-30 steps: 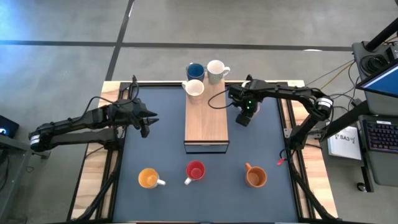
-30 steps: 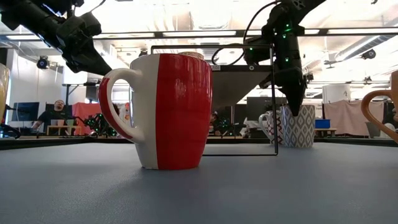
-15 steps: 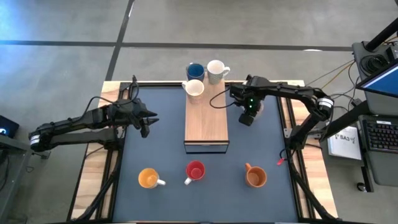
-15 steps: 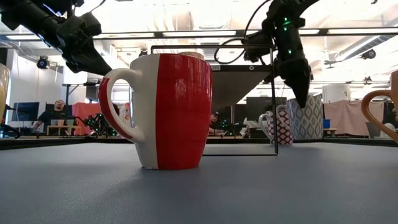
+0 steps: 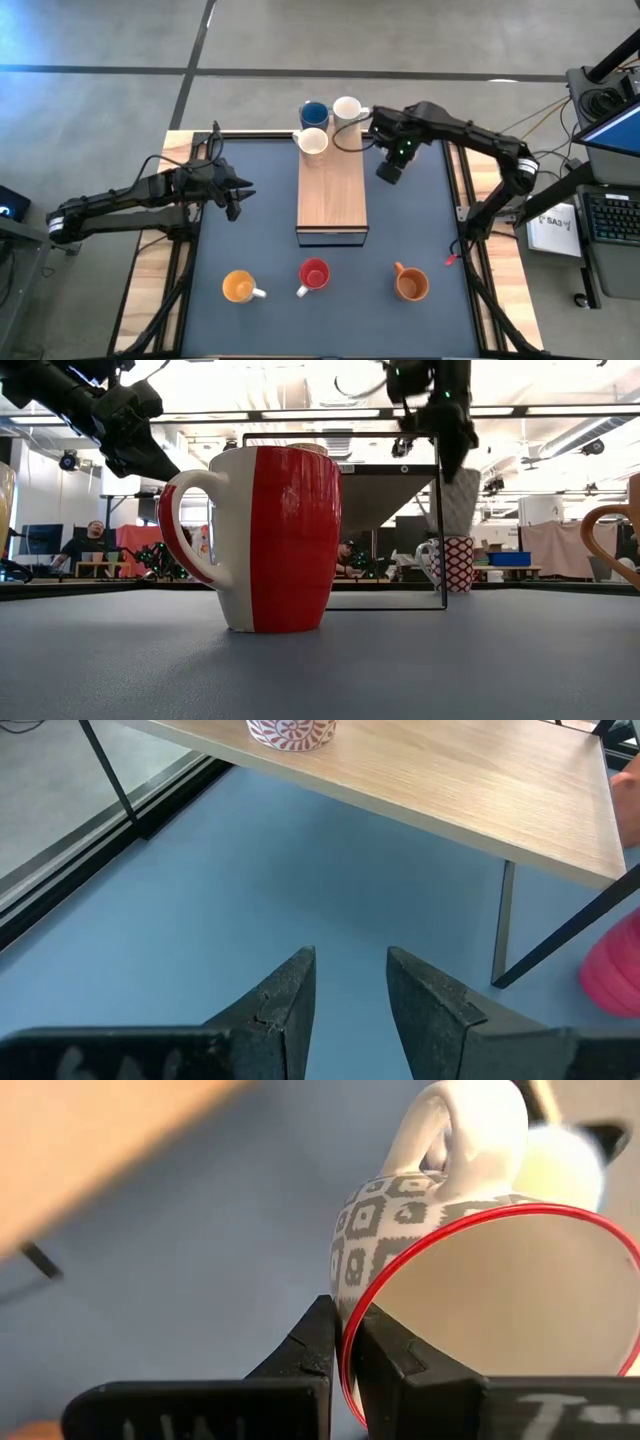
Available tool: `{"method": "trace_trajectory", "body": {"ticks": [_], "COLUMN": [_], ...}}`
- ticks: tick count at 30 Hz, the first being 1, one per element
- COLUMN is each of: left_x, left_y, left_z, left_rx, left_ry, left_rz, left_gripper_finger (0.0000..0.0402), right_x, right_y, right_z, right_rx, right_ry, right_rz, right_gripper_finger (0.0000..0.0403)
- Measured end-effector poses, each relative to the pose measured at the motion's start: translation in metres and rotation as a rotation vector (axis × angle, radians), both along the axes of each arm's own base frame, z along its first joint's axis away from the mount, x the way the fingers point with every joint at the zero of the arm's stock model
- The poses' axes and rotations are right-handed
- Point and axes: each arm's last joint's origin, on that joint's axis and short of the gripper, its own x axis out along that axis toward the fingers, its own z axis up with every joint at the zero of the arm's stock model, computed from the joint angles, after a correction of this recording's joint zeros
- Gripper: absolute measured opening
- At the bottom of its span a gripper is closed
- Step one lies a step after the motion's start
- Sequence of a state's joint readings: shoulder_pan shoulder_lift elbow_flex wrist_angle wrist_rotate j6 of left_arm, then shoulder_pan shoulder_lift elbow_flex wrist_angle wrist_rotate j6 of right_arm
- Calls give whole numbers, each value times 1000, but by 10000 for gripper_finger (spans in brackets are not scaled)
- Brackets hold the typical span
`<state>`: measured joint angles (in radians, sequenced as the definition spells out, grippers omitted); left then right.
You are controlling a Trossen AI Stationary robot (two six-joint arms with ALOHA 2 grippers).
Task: Place coffee mugs
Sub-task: Put the gray patterned mug on the shelf
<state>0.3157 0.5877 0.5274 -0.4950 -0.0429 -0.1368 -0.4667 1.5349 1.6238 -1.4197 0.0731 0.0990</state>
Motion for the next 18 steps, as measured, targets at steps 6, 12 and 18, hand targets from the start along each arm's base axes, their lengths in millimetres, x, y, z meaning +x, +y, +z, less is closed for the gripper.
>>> {"method": "trace_trajectory", "body": {"ticks": [6,12,18], "left_x": [0,0,0], "left_y": [0,0,0], "left_z": [0,0,0], "left_rx": [0,0,7], "left_ry": [0,0,2], "left_rz": [0,1,-4], "left_gripper_finger": [107,107,107], "right_x": [5,17,38], "right_y": [7,16,22], "right_z": [35,51,50], "right_rx": [-50,-71,-75], "right_ry": [-113,-173,-176], "right_rz": [20,66,127], "right_gripper_finger": [13,13,13]}}
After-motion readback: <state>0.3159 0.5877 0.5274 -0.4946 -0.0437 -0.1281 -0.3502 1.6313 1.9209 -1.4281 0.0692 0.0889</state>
